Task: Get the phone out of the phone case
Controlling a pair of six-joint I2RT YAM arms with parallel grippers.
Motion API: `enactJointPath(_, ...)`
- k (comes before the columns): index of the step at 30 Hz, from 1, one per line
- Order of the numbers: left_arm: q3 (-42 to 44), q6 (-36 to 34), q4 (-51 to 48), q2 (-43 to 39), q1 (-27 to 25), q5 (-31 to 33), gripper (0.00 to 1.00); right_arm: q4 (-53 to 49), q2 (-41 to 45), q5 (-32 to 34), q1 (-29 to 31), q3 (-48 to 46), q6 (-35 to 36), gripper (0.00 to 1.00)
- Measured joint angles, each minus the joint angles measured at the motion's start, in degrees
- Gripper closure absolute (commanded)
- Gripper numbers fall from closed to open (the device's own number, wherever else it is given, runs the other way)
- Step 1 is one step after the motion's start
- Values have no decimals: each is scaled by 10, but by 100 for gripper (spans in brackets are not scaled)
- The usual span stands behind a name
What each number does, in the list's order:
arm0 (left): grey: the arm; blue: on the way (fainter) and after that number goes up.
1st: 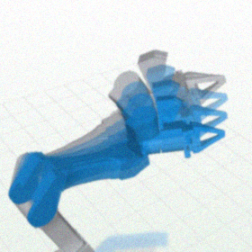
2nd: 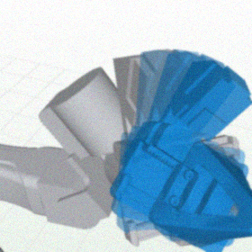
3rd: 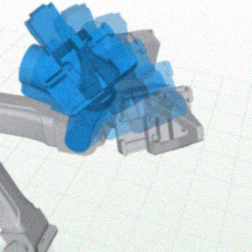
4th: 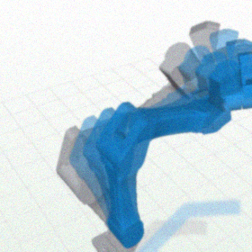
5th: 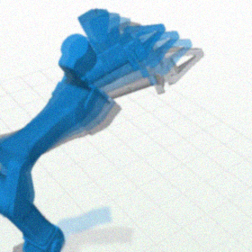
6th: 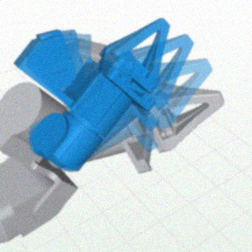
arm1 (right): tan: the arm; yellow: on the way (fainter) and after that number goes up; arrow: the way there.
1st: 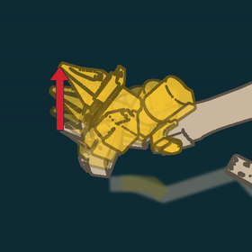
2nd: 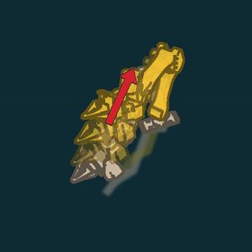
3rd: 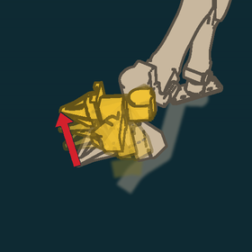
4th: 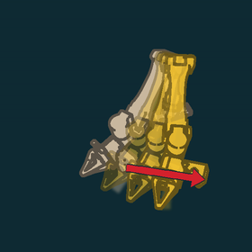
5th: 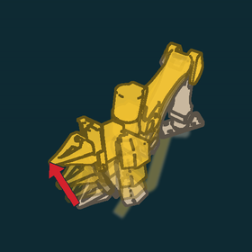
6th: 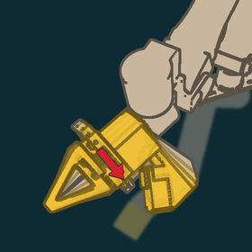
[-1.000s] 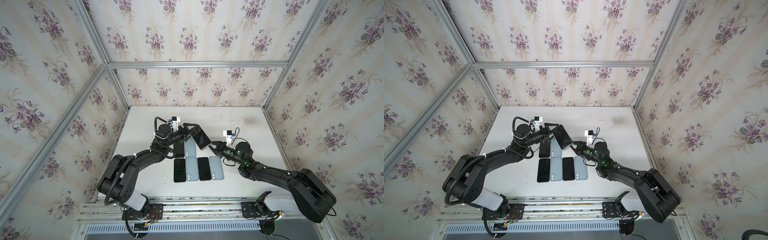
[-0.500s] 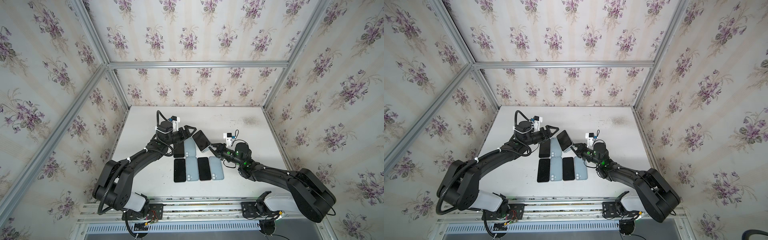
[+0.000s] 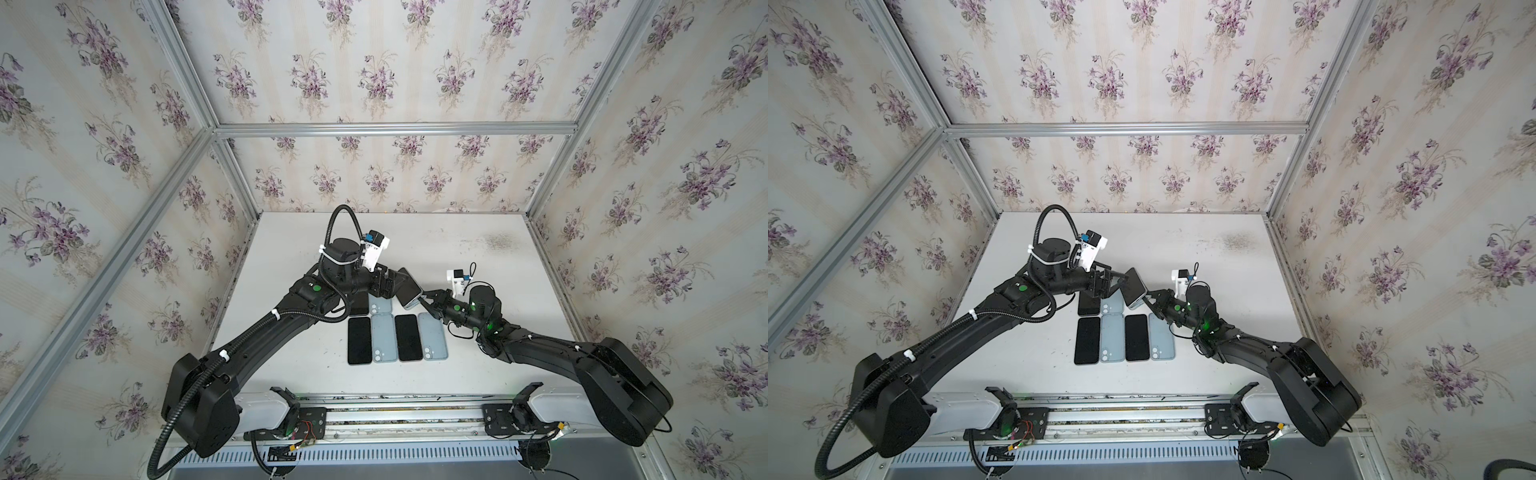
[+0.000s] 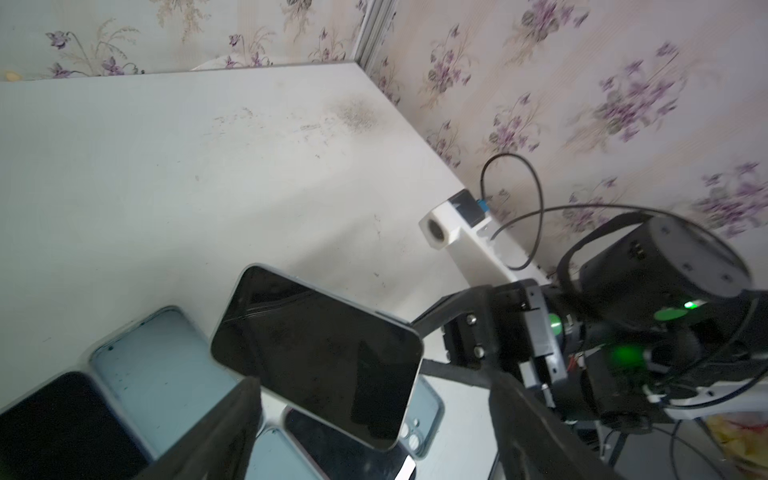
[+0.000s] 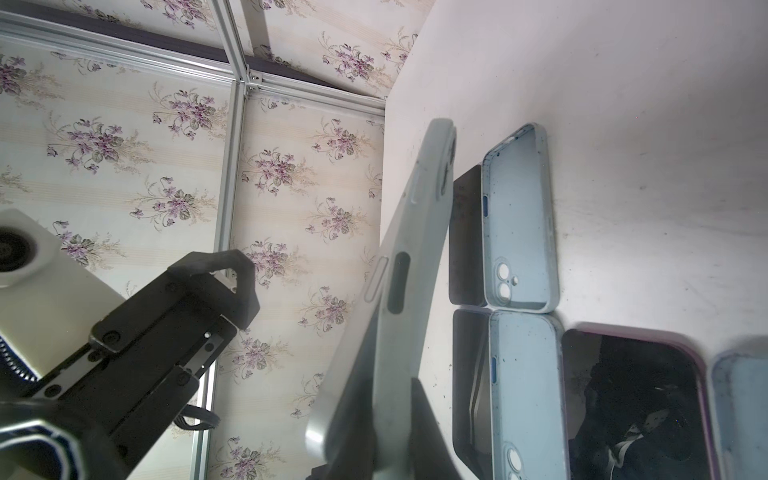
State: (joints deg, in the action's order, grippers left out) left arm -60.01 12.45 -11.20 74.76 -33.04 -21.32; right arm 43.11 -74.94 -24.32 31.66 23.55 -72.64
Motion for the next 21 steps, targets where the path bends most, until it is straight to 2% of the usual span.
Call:
enactJointPath(7, -33, -73, -90, 30, -59, 45, 16, 0, 0, -5, 0, 0, 0, 100)
enactJointPath(21, -96, -85, -137, 112, -102, 105, 25, -4, 12, -8, 0, 0, 0, 100)
